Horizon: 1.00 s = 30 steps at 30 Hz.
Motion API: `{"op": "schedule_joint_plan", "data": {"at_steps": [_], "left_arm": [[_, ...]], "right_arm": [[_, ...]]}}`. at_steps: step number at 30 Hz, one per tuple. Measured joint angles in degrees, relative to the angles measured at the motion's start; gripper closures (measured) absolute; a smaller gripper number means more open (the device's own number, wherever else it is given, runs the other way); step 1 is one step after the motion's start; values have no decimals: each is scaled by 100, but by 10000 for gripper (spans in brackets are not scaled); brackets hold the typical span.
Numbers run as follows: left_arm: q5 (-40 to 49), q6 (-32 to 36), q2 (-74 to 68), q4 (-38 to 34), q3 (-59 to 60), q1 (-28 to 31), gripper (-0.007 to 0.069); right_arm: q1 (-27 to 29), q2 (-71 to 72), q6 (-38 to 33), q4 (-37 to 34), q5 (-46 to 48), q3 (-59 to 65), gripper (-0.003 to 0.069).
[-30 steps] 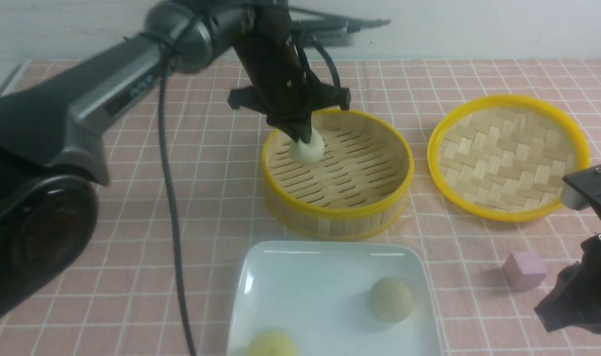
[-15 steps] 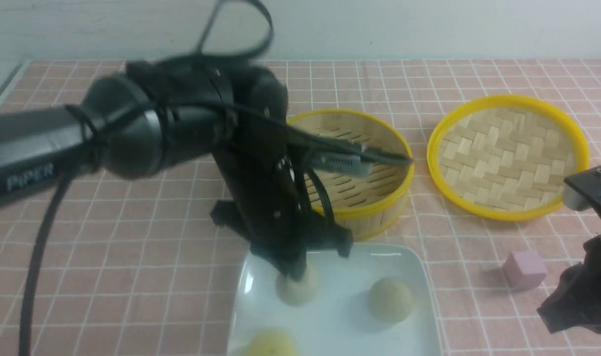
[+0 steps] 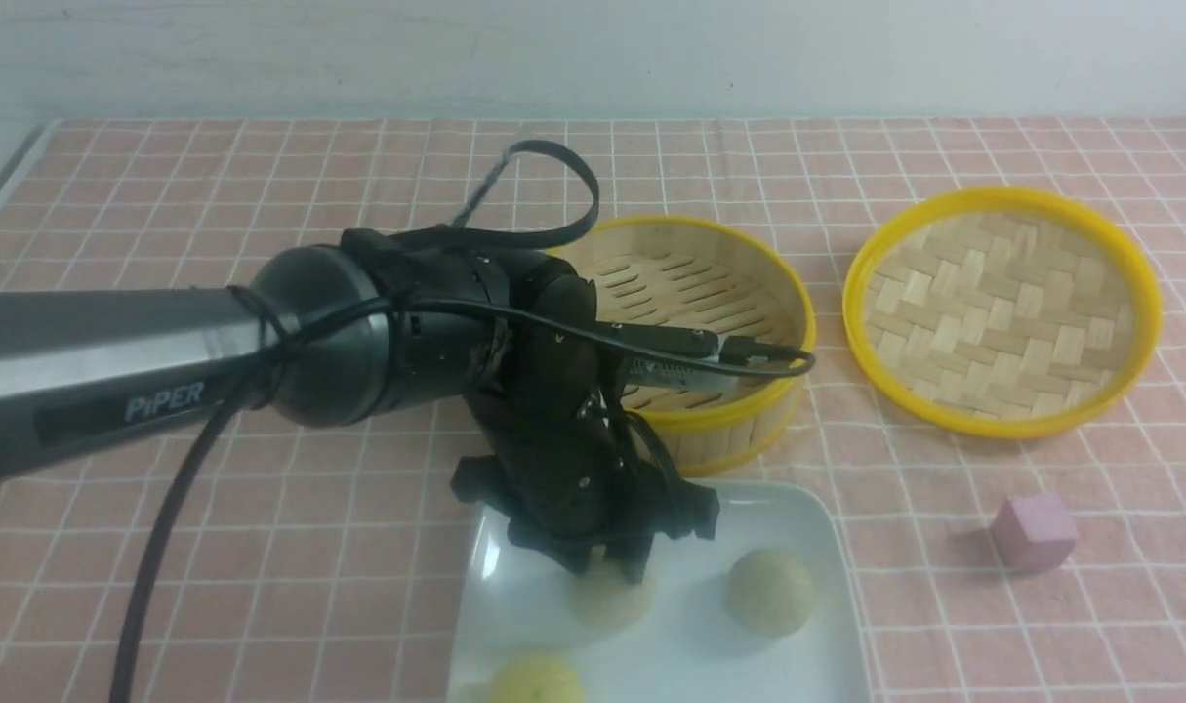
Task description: Put the steamed buns into the plate on the pink tablecloth.
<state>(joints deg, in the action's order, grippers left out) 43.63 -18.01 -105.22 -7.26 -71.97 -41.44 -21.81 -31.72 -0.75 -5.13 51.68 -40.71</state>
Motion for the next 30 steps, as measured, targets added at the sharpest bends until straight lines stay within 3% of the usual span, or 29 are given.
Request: {"op": "schedule_joint_plan", "data": {"at_steps": [4,9,24,30], "left_arm": [[-24,0,114,57,0,0,154],[-24,0,176,219,0,0,137],[52,0,176,254,0,0,139],[-157,0,176,274,0,0,230]], "right_arm": [[0,1052,6,-35,-1334,1000,617],[0,1647,6,-40,-2703,2109,617],[0,1740,11,-40,-3049,2228,600],[-548,1740,23,-40,-3049,2228,596]]}}
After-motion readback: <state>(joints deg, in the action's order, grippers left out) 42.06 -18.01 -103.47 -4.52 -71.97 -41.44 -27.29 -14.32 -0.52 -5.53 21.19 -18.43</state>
